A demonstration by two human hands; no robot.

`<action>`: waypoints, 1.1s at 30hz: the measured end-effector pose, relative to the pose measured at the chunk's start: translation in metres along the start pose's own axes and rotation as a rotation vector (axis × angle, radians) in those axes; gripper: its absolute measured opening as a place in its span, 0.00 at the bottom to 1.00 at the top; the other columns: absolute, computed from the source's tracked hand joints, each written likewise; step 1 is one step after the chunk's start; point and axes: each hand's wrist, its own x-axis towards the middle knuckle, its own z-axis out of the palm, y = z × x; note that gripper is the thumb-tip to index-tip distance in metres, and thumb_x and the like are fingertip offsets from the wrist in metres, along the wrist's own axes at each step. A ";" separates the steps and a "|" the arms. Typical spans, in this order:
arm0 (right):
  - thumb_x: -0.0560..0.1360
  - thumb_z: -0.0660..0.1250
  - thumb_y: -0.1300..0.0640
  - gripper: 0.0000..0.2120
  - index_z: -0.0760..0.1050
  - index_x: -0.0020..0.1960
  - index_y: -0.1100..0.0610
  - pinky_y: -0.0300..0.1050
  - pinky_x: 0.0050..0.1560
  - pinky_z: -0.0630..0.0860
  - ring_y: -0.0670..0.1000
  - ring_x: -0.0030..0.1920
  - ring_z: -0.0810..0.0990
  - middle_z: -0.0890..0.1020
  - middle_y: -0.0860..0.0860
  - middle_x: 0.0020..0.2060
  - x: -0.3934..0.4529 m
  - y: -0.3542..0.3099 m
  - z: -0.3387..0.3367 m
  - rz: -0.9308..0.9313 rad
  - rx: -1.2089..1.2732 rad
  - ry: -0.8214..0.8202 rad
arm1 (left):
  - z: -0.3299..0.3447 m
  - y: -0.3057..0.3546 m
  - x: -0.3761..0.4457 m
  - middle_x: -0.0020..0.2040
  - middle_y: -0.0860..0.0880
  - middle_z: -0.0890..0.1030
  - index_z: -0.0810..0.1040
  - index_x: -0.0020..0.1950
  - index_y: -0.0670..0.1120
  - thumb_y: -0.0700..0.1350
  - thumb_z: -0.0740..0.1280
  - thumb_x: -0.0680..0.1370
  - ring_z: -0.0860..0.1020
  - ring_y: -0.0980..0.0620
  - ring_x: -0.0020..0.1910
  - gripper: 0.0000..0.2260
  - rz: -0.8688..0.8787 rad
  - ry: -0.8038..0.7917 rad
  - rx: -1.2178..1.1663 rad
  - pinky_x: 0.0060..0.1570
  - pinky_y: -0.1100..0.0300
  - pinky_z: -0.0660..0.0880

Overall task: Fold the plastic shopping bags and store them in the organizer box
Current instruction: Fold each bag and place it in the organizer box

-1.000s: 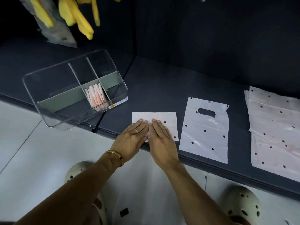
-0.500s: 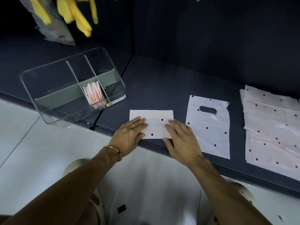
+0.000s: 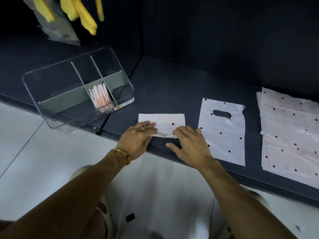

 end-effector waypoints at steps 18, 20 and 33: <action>0.78 0.66 0.52 0.05 0.77 0.48 0.52 0.44 0.47 0.73 0.55 0.46 0.80 0.84 0.52 0.44 0.035 0.009 0.002 0.590 0.375 -0.071 | -0.022 0.001 0.022 0.28 0.49 0.71 0.65 0.27 0.49 0.52 0.69 0.75 0.74 0.46 0.35 0.20 -0.637 0.076 -0.092 0.37 0.57 0.71; 0.79 0.64 0.53 0.04 0.76 0.48 0.52 0.43 0.44 0.72 0.57 0.46 0.80 0.83 0.53 0.43 0.039 0.010 0.003 0.572 0.329 -0.089 | -0.019 0.000 0.024 0.33 0.48 0.75 0.70 0.30 0.49 0.53 0.68 0.75 0.77 0.44 0.41 0.16 -0.688 0.074 -0.077 0.39 0.56 0.73; 0.75 0.70 0.48 0.11 0.76 0.49 0.56 0.42 0.43 0.69 0.55 0.46 0.76 0.81 0.54 0.46 0.051 0.012 0.003 0.719 0.348 -0.093 | -0.017 -0.012 0.015 0.65 0.47 0.76 0.77 0.64 0.48 0.37 0.67 0.75 0.70 0.45 0.65 0.17 -0.092 0.048 0.139 0.63 0.48 0.66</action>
